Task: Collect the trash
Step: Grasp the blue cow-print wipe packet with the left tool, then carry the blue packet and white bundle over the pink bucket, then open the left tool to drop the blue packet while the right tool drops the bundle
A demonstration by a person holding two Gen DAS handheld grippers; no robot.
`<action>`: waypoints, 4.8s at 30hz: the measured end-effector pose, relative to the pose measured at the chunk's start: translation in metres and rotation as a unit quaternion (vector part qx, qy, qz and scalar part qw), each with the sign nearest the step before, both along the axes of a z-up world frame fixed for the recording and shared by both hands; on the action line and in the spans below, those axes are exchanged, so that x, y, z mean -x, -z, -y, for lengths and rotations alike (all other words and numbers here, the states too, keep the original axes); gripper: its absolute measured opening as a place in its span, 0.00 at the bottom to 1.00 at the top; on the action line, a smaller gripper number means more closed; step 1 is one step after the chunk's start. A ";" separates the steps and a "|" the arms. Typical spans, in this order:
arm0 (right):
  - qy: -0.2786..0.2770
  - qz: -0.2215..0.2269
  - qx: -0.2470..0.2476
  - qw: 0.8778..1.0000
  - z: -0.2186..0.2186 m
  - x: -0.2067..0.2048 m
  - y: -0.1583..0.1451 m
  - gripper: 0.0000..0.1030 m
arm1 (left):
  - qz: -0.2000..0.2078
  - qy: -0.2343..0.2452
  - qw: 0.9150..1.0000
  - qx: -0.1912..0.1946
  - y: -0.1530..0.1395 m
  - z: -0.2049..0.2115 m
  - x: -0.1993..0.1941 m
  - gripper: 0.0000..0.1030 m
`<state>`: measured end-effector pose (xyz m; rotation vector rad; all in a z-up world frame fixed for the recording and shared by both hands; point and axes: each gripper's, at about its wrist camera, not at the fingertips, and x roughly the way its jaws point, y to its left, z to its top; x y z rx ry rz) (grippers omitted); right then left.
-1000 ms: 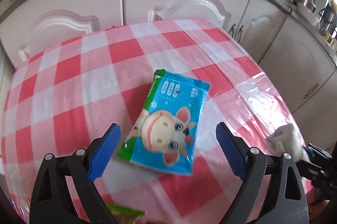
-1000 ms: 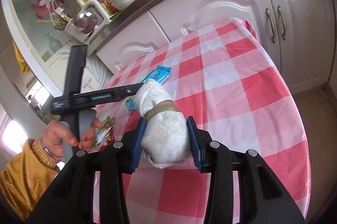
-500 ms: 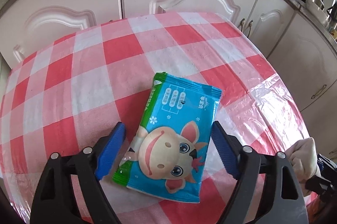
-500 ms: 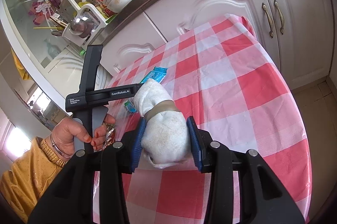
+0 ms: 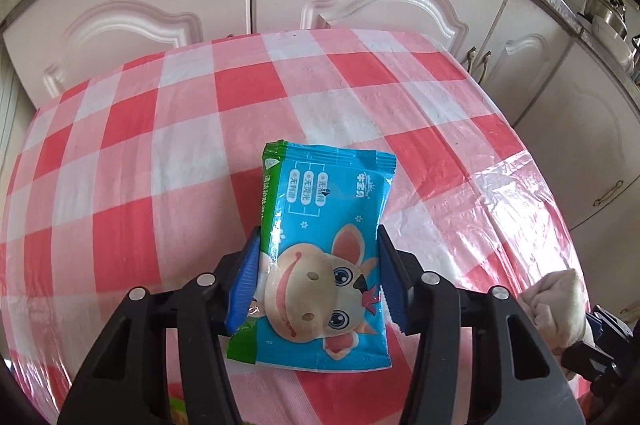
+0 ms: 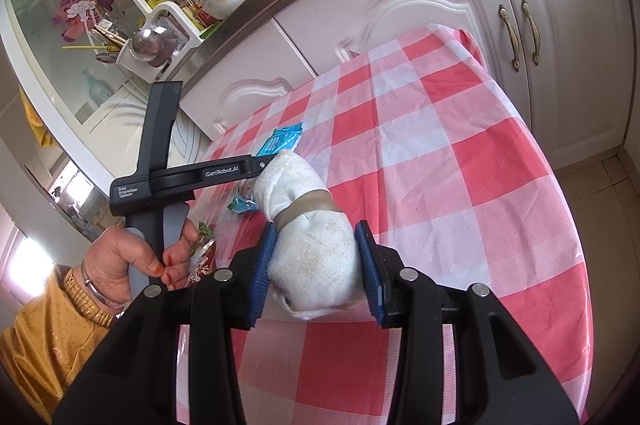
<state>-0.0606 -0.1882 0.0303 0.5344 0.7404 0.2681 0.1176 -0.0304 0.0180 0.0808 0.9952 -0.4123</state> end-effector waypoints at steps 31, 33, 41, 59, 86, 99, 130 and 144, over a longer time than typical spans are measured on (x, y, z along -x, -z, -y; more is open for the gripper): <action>-0.014 0.002 0.034 0.999 -0.014 -0.001 -0.001 0.41 | 0.010 -0.029 0.992 0.123 -0.042 -0.057 0.122 0.53; -0.013 0.001 0.035 0.999 -0.015 -0.002 -0.001 0.41 | 0.010 -0.031 0.992 0.124 -0.043 -0.063 0.130 0.53; -0.022 -0.002 0.024 0.999 -0.025 -0.004 0.000 0.41 | 0.012 -0.054 0.989 0.139 -0.045 -0.096 0.158 0.53; -0.059 -0.008 -0.035 0.998 -0.076 -0.009 -0.008 0.41 | 0.014 -0.135 0.975 0.177 -0.031 -0.212 0.204 0.53; -0.210 -0.043 -0.015 0.977 -0.236 -0.015 -0.022 0.41 | 0.018 -0.250 0.936 0.248 0.010 -0.362 0.251 0.53; -0.326 -0.056 0.008 0.944 -0.354 -0.026 -0.026 0.41 | 0.033 -0.338 0.905 0.255 0.027 -0.442 0.276 0.53; -0.422 -0.080 0.072 0.900 -0.496 -0.045 0.007 0.42 | 0.017 -0.418 0.885 0.203 0.075 -0.494 0.261 0.53; -0.432 -0.051 0.118 0.893 -0.511 -0.037 0.011 0.51 | 0.010 -0.423 0.886 0.191 0.082 -0.490 0.256 0.55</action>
